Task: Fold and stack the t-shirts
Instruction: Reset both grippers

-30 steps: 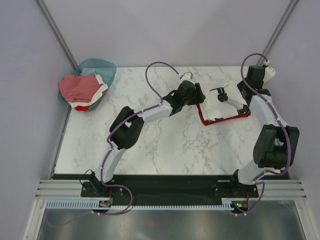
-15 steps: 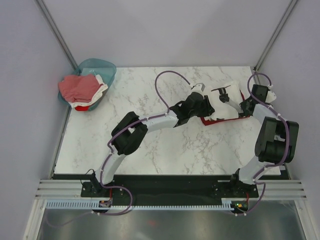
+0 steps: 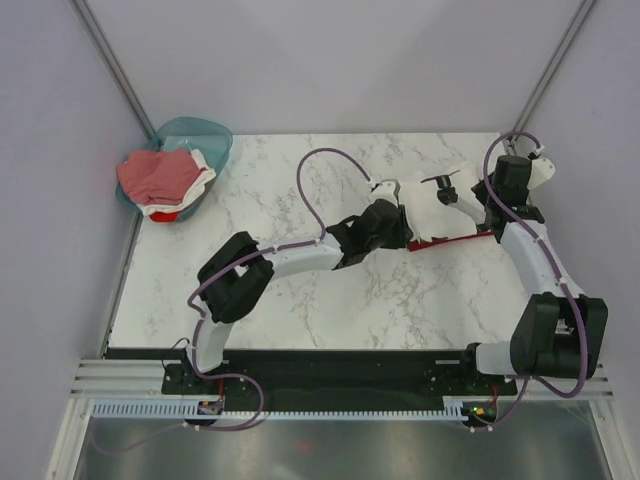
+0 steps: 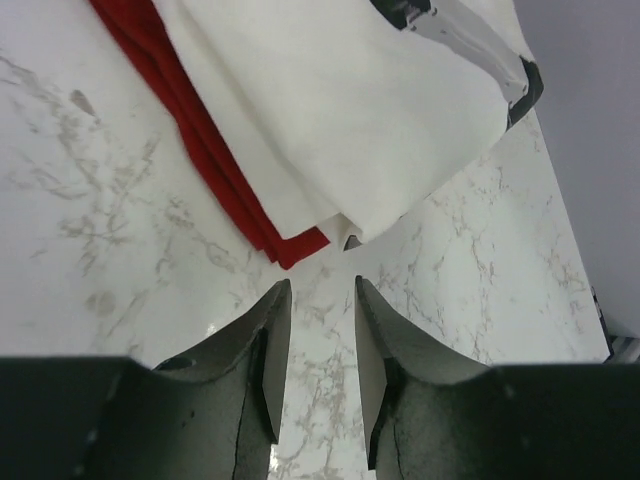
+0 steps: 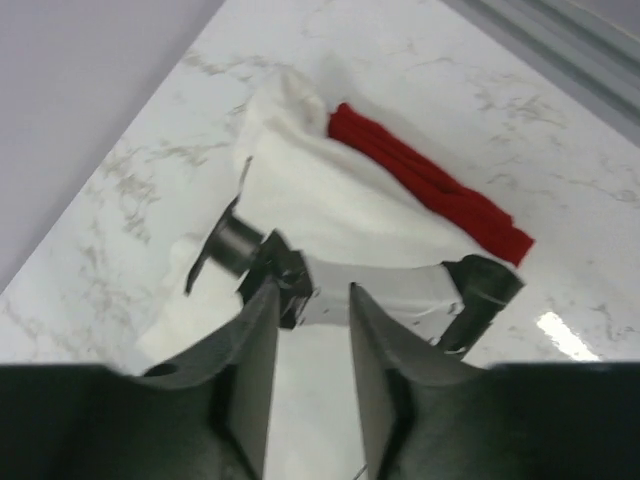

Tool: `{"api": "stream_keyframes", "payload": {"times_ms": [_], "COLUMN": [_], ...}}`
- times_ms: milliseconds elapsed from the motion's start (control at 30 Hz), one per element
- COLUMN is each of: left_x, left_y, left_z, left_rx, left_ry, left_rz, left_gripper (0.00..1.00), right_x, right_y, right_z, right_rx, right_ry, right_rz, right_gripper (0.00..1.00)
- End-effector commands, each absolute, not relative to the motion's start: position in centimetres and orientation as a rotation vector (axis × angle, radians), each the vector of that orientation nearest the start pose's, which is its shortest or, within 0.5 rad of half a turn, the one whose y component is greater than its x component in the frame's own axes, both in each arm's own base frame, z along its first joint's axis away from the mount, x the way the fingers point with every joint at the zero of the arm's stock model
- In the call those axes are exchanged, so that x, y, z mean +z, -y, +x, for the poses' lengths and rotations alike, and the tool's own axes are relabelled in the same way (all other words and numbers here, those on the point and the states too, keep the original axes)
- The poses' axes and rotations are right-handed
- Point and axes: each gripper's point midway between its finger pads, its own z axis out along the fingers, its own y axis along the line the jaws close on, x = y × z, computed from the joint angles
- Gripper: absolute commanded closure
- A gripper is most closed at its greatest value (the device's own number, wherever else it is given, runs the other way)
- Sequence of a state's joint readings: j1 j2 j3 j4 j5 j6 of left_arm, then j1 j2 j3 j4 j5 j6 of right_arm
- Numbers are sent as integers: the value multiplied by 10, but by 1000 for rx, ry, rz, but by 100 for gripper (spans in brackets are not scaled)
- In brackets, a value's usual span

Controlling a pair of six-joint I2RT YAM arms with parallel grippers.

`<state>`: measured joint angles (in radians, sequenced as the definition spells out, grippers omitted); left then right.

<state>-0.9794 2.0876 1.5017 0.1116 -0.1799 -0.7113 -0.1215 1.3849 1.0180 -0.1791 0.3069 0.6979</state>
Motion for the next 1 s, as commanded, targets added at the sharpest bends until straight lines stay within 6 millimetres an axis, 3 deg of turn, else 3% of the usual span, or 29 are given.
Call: {"api": "stream_keyframes", "payload": {"times_ms": [0, 67, 100, 133, 167, 200, 233, 267, 300, 367, 400, 467, 500, 567, 667, 700, 833, 867, 967], "left_x": [196, 189, 207, 205, 202, 221, 210, 211, 213, 219, 205, 219, 210, 211, 190, 174, 172, 176, 167], "left_y": [457, 437, 425, 415, 403, 386, 372, 357, 343, 313, 297, 277, 267, 252, 236, 229, 221, 222, 227], "left_z": [345, 337, 335, 332, 329, 325, 319, 315, 313, 299, 294, 286, 282, 278, 276, 274, 273, 275, 276], "left_rx": [-811, -770, -783, -764, -728, -727, -687, -658, -641, -636, -596, -586, -554, -508, -426, -391, -358, -369, -379], "left_ry": [-1974, -2008, -1991, -2009, -2031, -2011, -2038, -2042, -2041, -2021, -2046, -2003, -2011, -1984, -1965, -1977, -1947, -1926, -1939], "left_rz": [97, 81, 54, 49, 45, 29, 31, 23, 13, 11, 19, 42, 54, 78, 119, 128, 154, 142, 152], "left_gripper": [61, 58, 56, 53, 44, 37, 29, 17, 11, 1, 0, 0, 0, 0, 0, 0, 0, 0, 0], "right_x": [217, 229, 232, 238, 237, 237, 240, 233, 232, 223, 219, 210, 206, 195, 179, 178, 173, 161, 162], "right_y": [35, 8, -21, -34, -44, -67, -77, -86, -106, -119, -140, -150, -170, -189, -199, -206, -208, -205, -209], "right_z": [417, 414, 411, 407, 402, 395, 389, 382, 374, 360, 350, 340, 329, 321, 319, 316, 313, 309, 308], "right_rx": [123, 182, 230, 252, 257, 285, 305, 311, 337, 330, 344, 275, 285, 280, 288, 333, 380, 375, 423], "right_ry": [-1852, -1867, -1891, -1895, -1910, -1931, -1927, -1946, -1953, -1972, -1983, -1992, -2001, -2015, -2004, -2003, -1963, -1977, -1955], "right_rz": [802, 702, 619, 572, 541, 470, 434, 396, 322, 267, 201, 146, 78, 24, 8, -16, -26, -30, -16], "right_gripper": [54, 46, 34, 29, 23, 7, 2, 2, 2, 2, 2, 2, 2, 2, 2, 2, 2, 2, 2]}}
